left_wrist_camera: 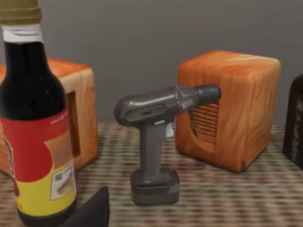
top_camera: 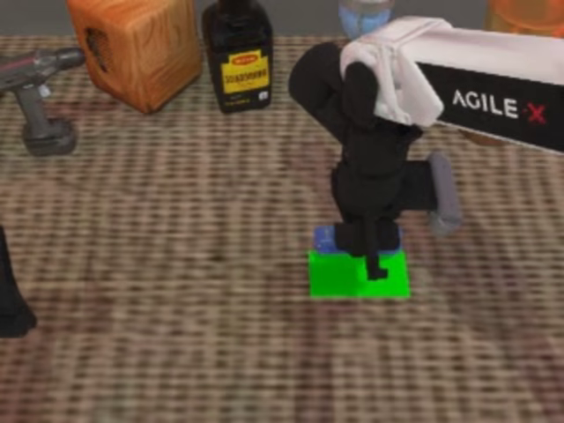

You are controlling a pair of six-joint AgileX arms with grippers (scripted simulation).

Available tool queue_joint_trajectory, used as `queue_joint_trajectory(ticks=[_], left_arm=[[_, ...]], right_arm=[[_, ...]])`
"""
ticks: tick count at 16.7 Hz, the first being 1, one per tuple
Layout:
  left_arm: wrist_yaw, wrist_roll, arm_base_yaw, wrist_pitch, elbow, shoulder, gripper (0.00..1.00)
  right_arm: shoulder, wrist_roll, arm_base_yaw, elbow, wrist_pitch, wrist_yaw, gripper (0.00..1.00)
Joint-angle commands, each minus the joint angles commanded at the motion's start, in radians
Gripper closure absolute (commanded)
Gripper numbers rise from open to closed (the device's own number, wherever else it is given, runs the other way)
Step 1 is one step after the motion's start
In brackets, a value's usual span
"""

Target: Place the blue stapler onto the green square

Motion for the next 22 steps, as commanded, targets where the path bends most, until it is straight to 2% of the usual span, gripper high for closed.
queue_joint_trajectory(ticks=[4,8,21,22], left_arm=[[0.0,0.0,0.0,0.0,0.0,0.0,0.0],[0.0,0.0,0.0,0.0,0.0,0.0,0.0],[0.0,0.0,0.0,0.0,0.0,0.0,0.0],[0.0,0.0,0.0,0.0,0.0,0.0,0.0]], right_arm=[[0.034,-0.002,0.005,-0.099,0.131,0.0,1.0],[0.036,-0.002,0.005,-0.105,0.139,0.0,1.0],[0.036,-0.002,0.005,-0.105,0.139,0.0,0.02],[0.036,-0.002,0.005,-0.105,0.139,0.0,0.0]])
